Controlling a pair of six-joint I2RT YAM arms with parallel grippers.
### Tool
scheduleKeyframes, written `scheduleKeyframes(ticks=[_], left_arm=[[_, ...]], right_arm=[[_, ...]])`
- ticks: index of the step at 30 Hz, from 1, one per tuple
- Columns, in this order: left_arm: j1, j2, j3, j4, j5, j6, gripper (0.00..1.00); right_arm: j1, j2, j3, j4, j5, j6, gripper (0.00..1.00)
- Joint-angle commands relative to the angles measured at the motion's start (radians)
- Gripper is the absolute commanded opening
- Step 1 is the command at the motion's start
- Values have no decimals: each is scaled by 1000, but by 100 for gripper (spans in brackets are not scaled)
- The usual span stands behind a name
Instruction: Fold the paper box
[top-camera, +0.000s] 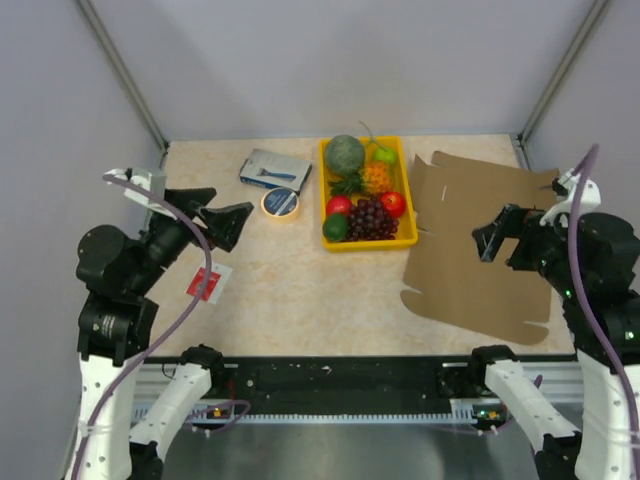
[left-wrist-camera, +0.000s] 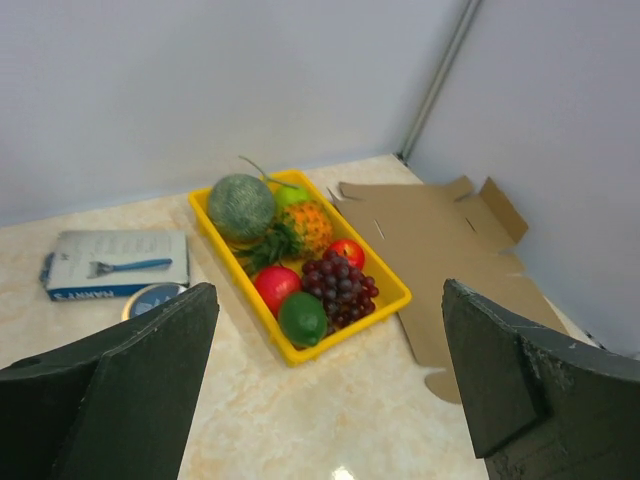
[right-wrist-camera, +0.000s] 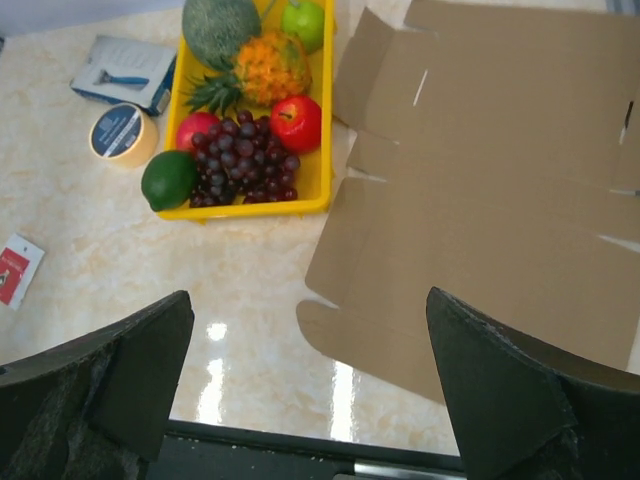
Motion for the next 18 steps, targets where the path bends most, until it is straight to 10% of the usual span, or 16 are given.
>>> scheduleKeyframes(ticks=[1, 9, 18], left_arm=[[3, 92, -37, 30, 146, -39, 98], [0, 154, -156, 80, 304, -111, 94], [-167, 113, -240, 35, 180, -123, 91]], right_arm=[[-3, 144, -41, 55, -51, 68, 99], [-5, 488, -153, 413, 185, 355, 99], [1, 1193, 307, 421, 316, 451, 96]])
